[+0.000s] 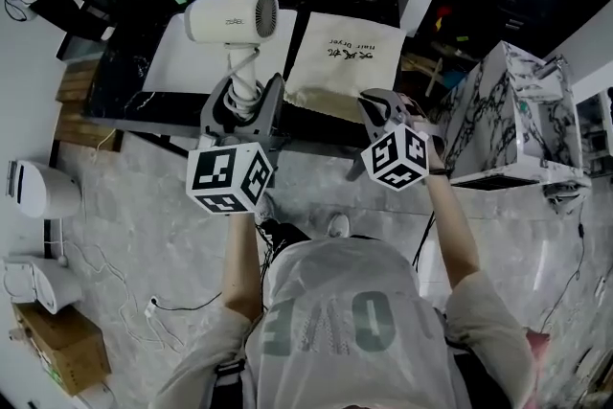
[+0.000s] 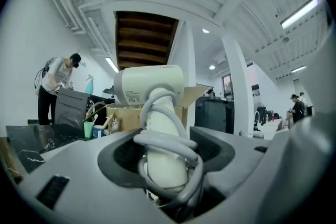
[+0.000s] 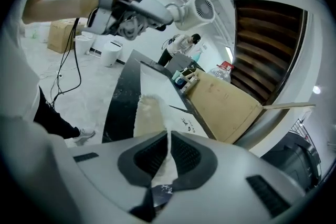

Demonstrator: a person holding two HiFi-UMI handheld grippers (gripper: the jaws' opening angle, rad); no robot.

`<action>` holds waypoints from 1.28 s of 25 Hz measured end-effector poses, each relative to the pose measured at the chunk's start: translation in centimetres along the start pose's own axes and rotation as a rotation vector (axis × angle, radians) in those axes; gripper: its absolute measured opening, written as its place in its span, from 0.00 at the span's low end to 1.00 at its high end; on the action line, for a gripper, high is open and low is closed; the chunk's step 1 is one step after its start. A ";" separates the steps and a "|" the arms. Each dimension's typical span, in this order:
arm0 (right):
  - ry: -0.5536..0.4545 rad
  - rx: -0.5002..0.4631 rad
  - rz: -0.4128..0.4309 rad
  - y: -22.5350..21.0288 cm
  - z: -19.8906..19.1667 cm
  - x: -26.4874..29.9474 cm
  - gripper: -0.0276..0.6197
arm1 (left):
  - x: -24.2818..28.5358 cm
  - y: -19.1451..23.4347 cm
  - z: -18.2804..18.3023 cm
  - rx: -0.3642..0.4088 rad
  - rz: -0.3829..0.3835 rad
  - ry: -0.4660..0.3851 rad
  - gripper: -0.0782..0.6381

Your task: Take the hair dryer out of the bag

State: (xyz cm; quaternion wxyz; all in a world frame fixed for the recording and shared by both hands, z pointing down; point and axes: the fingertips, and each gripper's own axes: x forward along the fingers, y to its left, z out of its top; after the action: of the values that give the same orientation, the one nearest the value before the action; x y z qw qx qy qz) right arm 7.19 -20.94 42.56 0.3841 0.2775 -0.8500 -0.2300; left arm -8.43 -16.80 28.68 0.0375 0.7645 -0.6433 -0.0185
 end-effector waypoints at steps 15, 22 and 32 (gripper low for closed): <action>0.130 -0.117 0.108 6.0 -4.7 1.4 0.11 | -0.9 0.5 4.1 -0.065 0.029 -0.163 0.51; 0.127 -0.122 0.127 6.1 -4.9 1.4 0.11 | -1.3 0.1 4.3 -0.065 0.033 -0.166 0.51; 0.069 0.047 0.201 5.0 -3.4 0.8 0.30 | -1.4 0.3 5.1 -0.058 0.046 -0.182 0.51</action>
State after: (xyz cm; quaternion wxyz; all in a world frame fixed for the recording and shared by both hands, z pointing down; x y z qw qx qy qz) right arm 7.94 -18.38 48.02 0.4275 0.2074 -0.8652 -0.1605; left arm -9.32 -15.64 23.57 0.0017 0.7432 -0.6607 -0.1056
